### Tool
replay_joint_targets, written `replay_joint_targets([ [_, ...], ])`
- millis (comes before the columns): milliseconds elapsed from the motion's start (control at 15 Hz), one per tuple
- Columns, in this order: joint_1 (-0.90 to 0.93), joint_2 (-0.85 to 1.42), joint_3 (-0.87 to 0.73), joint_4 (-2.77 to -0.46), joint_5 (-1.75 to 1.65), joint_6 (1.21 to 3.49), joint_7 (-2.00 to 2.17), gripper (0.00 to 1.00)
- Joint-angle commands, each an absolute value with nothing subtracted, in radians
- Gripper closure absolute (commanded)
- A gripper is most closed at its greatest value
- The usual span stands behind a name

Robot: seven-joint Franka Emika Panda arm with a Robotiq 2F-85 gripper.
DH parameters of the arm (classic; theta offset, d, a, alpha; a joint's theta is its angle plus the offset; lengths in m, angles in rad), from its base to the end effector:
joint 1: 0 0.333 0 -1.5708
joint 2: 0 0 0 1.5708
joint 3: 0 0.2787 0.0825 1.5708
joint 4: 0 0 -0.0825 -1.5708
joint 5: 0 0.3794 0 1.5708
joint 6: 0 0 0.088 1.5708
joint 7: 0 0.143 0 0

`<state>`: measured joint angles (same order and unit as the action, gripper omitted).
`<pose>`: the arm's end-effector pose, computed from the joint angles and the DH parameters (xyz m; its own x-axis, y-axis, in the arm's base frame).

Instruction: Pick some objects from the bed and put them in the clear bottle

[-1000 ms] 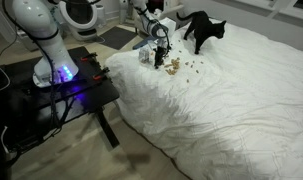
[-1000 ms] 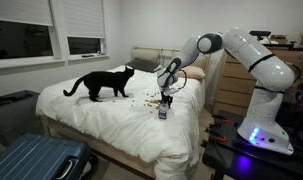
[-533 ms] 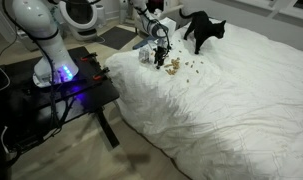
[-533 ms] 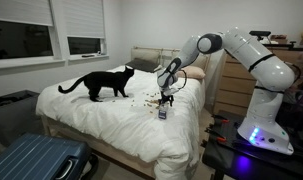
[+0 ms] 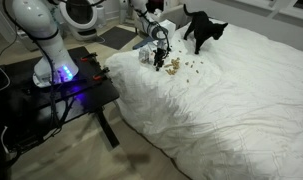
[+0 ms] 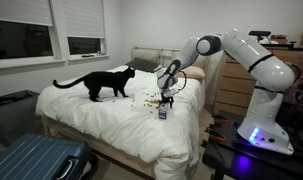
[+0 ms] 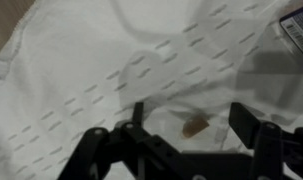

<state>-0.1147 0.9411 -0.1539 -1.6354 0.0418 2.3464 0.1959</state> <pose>0.5808 -0.1619 0.0007 0.8780 -0.4378 -0.1936 -0.4165 -0.8980 0.1418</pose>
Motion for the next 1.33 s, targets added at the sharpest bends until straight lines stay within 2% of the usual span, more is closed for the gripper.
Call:
replay_joint_targets([
  [0, -0.121, 0.965, -0.157, -1.59, 0.032, 2.339, 0.18, 0.0],
  [133, -0.122, 0.971, -0.157, -1.577, 0.032, 2.338, 0.181, 0.02],
  [200, -0.122, 0.973, -0.157, -1.573, 0.032, 2.339, 0.181, 0.19],
  [400, -0.125, 0.98, -0.156, -1.561, 0.033, 2.339, 0.18, 0.36],
  [933, -0.127, 0.97, -0.156, -1.557, 0.036, 2.332, 0.184, 0.99],
  [1267, -0.128, 0.932, -0.152, -1.578, 0.037, 2.295, 0.175, 0.99],
])
